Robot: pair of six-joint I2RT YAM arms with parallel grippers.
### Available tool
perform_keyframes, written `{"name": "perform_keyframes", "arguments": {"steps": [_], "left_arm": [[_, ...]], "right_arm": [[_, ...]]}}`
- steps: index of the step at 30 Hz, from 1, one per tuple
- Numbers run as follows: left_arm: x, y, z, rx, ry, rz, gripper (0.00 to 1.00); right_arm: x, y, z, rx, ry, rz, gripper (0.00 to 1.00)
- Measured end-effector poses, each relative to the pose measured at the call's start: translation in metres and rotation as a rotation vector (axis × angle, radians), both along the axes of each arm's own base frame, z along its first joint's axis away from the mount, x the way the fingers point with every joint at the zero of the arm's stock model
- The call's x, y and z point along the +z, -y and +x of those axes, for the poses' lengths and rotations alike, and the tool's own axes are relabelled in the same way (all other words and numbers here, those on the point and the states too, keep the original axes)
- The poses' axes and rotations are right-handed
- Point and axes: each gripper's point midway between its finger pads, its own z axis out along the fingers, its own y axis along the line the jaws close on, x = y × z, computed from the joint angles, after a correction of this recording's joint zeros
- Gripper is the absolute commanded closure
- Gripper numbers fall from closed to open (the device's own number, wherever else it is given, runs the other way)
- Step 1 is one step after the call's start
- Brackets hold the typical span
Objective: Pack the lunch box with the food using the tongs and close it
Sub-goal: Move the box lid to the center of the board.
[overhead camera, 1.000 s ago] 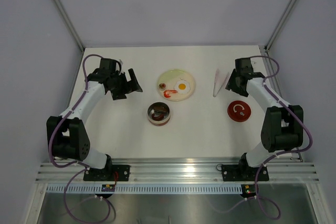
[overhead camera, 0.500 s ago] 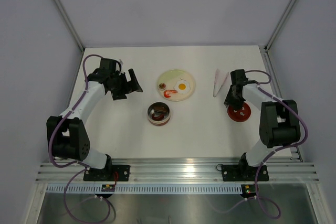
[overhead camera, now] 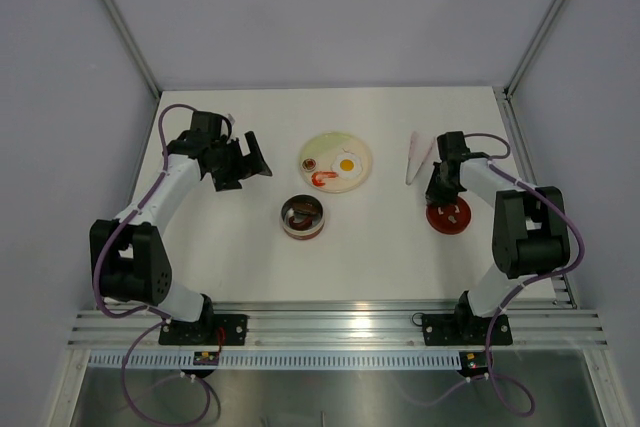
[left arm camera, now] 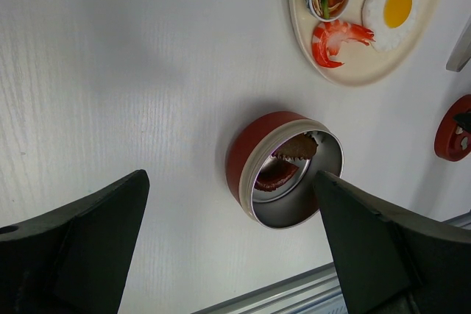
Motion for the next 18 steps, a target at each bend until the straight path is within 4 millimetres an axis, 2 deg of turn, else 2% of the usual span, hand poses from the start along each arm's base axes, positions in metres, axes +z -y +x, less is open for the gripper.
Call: {"name": "perform_keyframes", "arguments": {"steps": [3,7,13,16,18], "left_arm": [[-0.001,0.0,0.0,0.0,-0.004,0.0,0.01],[-0.003,0.0,0.0,0.0,-0.01,0.0,0.01],[-0.003,0.0,0.0,0.0,-0.01,0.0,0.01],[-0.003,0.0,0.0,-0.001,-0.01,0.0,0.01],[-0.003,0.0,0.0,-0.001,-0.009,0.0,0.01]], "right_arm": [[0.0,-0.009,-0.003,0.026,-0.007,0.005,1.0],[0.001,-0.035,-0.014,0.105,-0.029,0.02,1.0],[0.003,-0.103,-0.044,0.29,-0.067,0.063,1.0],[0.01,-0.134,-0.057,0.37,-0.075,0.093,1.0],[0.018,-0.152,-0.061,0.415,-0.068,0.103,0.95]]}}
